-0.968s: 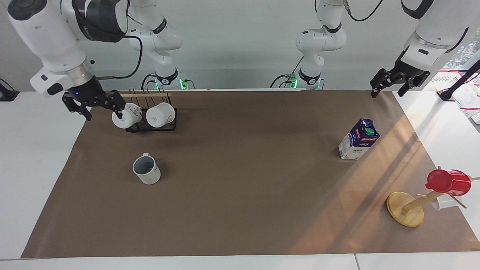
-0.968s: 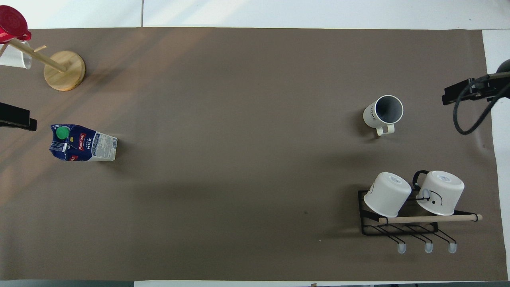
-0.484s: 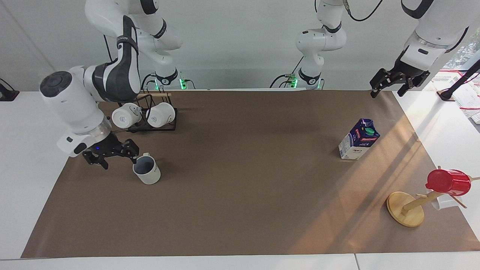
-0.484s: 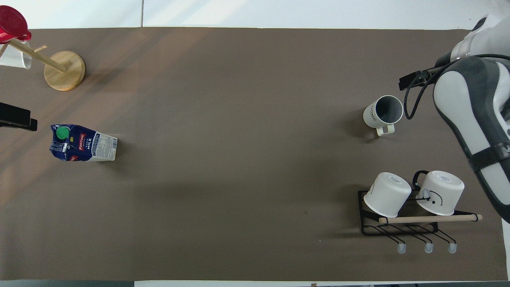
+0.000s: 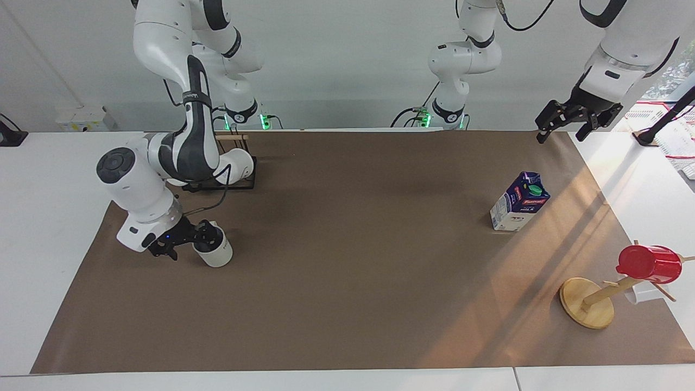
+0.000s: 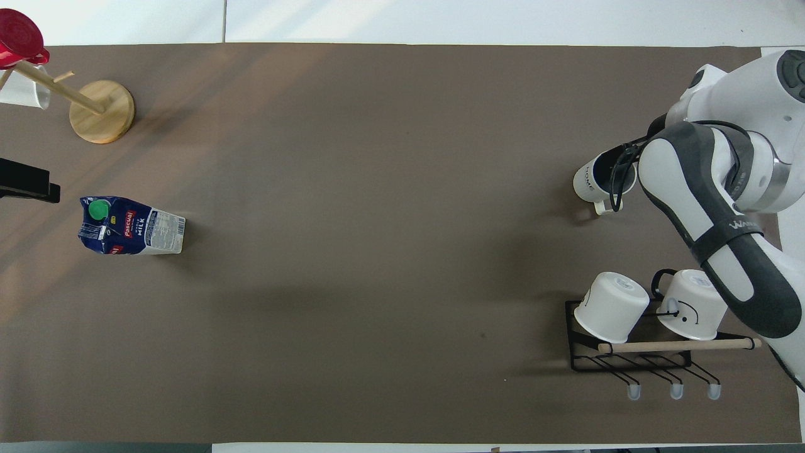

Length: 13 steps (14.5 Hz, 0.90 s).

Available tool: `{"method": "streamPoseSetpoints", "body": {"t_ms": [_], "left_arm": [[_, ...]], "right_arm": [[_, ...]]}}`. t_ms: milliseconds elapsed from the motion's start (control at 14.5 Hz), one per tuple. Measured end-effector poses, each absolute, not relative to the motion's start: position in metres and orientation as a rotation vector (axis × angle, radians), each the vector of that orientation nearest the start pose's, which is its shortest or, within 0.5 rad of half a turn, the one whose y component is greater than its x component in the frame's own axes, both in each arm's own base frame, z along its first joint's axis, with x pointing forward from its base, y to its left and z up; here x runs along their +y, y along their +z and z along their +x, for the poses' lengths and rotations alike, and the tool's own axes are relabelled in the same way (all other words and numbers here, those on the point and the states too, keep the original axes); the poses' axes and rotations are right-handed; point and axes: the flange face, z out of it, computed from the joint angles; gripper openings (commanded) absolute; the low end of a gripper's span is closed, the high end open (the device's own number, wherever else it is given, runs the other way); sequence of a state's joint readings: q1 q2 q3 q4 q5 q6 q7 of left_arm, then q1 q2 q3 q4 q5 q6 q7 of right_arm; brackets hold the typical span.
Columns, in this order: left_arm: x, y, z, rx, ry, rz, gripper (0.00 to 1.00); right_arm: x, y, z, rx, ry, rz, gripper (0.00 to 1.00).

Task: Place cup and milk on table
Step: 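Close the right gripper on the white mug rim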

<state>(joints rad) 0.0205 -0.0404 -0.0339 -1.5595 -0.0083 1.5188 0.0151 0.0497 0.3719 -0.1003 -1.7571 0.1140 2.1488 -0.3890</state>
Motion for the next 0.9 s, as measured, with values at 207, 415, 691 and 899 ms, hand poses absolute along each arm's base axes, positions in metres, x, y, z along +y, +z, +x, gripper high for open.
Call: {"method": "streamPoseSetpoints", "body": {"t_ms": [207,415,691,899], "left_arm": [[-0.009,0.647,0.537,0.045,0.003,-3.148,1.0],[-0.009,0.646,0.537,0.045,0.007,-3.148,1.0],[-0.008,0.644,0.536,0.045,0.02,-3.148,1.0],[-0.008,0.645,0.535,0.043,0.021,-3.148,1.0]], "right_arm": [[-0.026,0.352,0.647,-0.496,-0.046,-3.048,1.0],[-0.026,0.344,0.644,-0.501,-0.043,-3.048,0.76],[-0.025,0.343,0.643,-0.502,-0.039,-3.047,0.0],[-0.023,0.342,0.643,-0.507,-0.037,-3.046,0.0]]}}
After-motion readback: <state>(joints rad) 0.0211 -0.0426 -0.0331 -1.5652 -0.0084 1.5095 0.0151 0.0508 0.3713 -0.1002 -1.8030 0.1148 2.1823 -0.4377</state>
